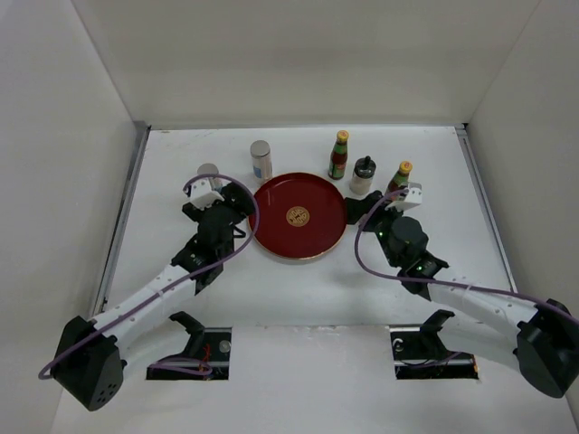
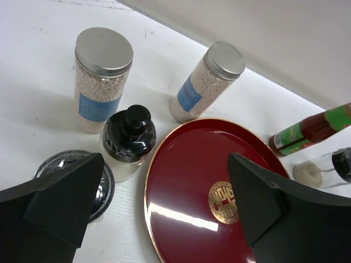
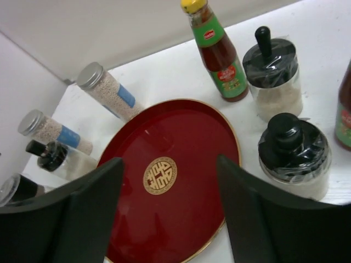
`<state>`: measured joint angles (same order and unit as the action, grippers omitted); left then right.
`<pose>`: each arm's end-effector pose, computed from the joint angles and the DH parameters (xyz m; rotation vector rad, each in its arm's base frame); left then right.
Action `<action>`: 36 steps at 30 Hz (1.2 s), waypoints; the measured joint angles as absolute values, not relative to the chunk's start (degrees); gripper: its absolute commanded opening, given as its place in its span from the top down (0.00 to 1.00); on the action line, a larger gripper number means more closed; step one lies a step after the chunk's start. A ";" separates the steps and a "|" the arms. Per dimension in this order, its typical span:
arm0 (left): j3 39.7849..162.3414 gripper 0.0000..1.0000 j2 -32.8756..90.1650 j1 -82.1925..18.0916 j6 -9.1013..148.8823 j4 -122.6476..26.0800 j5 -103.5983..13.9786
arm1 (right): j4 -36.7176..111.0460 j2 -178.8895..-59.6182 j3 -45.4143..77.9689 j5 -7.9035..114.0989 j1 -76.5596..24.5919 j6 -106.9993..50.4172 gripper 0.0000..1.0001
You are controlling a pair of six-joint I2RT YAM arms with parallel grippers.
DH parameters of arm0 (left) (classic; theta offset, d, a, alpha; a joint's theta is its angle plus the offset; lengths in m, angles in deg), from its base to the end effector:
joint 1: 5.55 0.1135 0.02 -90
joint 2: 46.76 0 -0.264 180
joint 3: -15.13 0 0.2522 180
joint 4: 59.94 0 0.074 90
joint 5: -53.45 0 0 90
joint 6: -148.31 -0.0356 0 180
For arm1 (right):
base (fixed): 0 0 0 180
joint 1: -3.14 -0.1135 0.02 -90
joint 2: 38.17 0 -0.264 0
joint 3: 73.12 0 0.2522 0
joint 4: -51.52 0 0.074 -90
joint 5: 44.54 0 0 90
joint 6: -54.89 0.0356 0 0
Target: Organize the condiment bottles
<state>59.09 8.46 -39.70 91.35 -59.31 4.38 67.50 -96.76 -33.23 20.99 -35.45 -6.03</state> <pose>0.1914 -0.1017 0.2603 -0.4860 1.6629 -0.2290 0.1871 0.1304 0.2529 0.1983 1.6316 0.5647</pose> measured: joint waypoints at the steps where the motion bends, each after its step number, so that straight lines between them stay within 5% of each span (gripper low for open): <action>1: 59.99 0.00 8.70 -39.70 91.24 -58.72 4.40 | 68.04 -96.50 -33.75 20.66 -35.55 -5.98 0.17; 10: 66.91 0.00 12.29 -39.37 89.73 -55.28 4.88 | 68.24 -95.36 -35.17 19.92 -35.90 -6.35 0.17; 12: 68.97 0.00 14.30 -39.31 88.97 -54.54 4.90 | 68.26 -94.97 -35.22 19.90 -36.25 -6.55 0.32; 15: 72.77 0.00 17.60 -38.43 87.17 -53.91 4.68 | 68.17 -94.88 -35.22 19.87 -36.73 -6.96 0.70; 18: 77.27 0.00 21.47 -36.60 85.71 -54.10 3.57 | 68.17 -94.90 -35.22 19.70 -37.74 -6.90 0.80; 20: 80.40 0.01 24.53 -35.44 84.94 -55.00 2.26 | 68.20 -95.32 -35.22 19.68 -38.42 -6.96 0.78; 23: 84.40 0.50 29.42 -34.02 83.83 -56.68 -0.28 | 67.95 -96.28 -35.22 19.70 -38.64 -6.88 0.59; 24: 86.00 0.53 31.39 -33.67 83.04 -56.77 -1.17 | 67.85 -96.39 -35.22 19.70 -38.77 -6.88 0.53; 29: 96.86 0.22 43.21 -33.43 79.41 -54.67 -4.95 | 67.89 -96.50 -35.22 19.70 -38.94 -6.94 0.20; 36: 108.99 0.10 56.33 -33.36 77.12 -48.94 -6.22 | 67.85 -96.72 -35.22 19.79 -38.94 -7.01 0.04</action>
